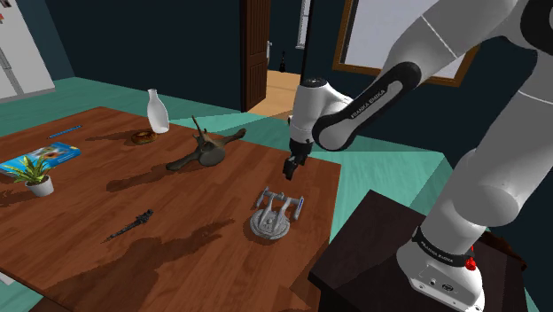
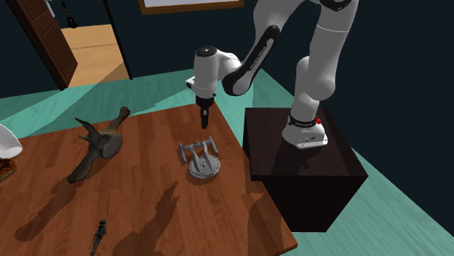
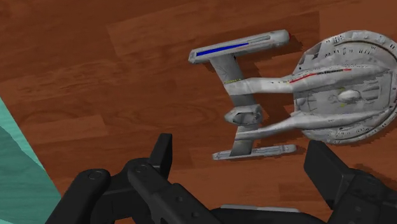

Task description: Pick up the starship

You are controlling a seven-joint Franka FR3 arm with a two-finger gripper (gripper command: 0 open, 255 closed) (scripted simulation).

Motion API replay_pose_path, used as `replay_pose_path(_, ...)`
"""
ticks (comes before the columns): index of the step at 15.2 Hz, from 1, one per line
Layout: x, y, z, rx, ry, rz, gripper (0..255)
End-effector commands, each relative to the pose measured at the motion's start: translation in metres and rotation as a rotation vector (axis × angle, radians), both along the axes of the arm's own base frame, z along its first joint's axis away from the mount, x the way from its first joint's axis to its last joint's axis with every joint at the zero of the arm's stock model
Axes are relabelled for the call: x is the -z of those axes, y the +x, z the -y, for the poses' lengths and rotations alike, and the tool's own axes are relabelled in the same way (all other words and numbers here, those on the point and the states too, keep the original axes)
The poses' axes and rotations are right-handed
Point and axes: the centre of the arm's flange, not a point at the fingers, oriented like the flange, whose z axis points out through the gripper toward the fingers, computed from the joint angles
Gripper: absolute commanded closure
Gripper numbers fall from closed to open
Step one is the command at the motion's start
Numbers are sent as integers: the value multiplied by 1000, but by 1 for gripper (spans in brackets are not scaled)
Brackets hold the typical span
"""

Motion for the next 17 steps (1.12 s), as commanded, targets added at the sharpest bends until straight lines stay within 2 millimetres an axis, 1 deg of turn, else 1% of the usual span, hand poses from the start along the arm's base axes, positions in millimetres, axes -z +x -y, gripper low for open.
replay_pose_path(1,26,8,-1,-9,0,-7,0)
replay_pose_path(7,102,31,-12,-35,-5,-29,0)
replay_pose_path(8,103,32,-12,-35,-5,-30,0)
replay_pose_path(14,135,32,-12,-35,-5,-30,0)
replay_pose_path(15,143,32,-12,-35,-5,-30,0)
replay_pose_path(17,143,32,-12,-35,-5,-30,0)
